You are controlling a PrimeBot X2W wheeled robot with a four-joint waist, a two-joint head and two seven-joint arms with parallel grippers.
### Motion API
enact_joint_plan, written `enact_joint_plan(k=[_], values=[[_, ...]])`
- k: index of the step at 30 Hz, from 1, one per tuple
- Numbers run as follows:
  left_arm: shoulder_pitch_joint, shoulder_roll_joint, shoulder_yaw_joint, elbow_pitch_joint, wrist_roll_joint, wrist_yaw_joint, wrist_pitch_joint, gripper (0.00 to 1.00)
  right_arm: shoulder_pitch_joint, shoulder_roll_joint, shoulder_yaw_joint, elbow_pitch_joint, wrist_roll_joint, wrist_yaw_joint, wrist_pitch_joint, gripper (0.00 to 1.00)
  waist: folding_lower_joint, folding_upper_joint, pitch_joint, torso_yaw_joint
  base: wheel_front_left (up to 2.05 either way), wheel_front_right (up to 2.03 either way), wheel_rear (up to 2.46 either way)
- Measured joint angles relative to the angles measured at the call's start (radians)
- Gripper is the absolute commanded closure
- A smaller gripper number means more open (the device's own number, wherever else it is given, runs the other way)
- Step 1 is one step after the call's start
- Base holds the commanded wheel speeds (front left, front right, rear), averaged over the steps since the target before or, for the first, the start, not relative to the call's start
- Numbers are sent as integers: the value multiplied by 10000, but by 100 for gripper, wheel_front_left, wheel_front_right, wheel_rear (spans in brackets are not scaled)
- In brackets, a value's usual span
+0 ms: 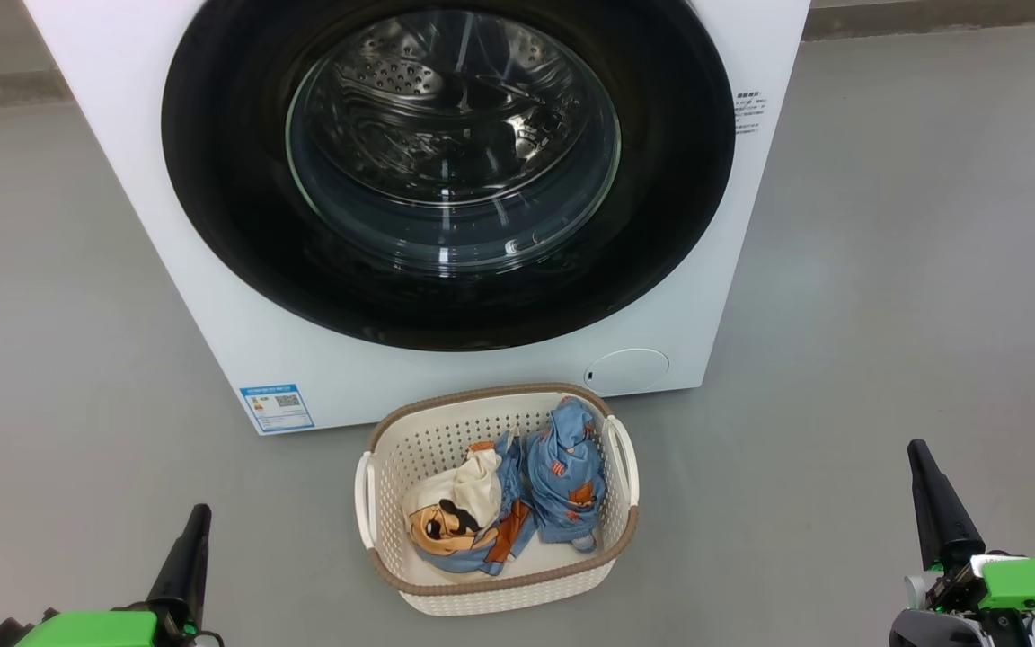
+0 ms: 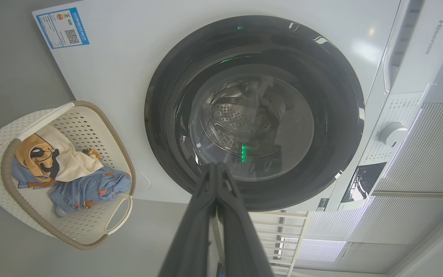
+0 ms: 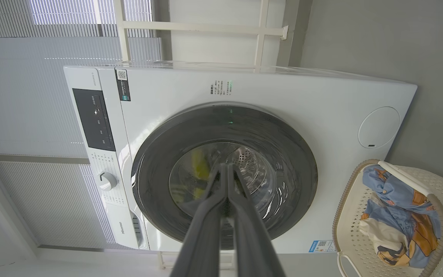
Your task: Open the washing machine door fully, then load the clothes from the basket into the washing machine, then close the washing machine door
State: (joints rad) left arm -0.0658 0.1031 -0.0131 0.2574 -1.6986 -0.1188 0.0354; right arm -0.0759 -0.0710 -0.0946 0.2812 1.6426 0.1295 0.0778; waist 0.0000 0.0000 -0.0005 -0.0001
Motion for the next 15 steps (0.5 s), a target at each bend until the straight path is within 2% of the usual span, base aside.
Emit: enact_joint_plan(k=[15], values=[[0,-8,31,0,46,0,13,100,0,2,-6,0,0,0,2,100,0,0,0,0,0,0,0]])
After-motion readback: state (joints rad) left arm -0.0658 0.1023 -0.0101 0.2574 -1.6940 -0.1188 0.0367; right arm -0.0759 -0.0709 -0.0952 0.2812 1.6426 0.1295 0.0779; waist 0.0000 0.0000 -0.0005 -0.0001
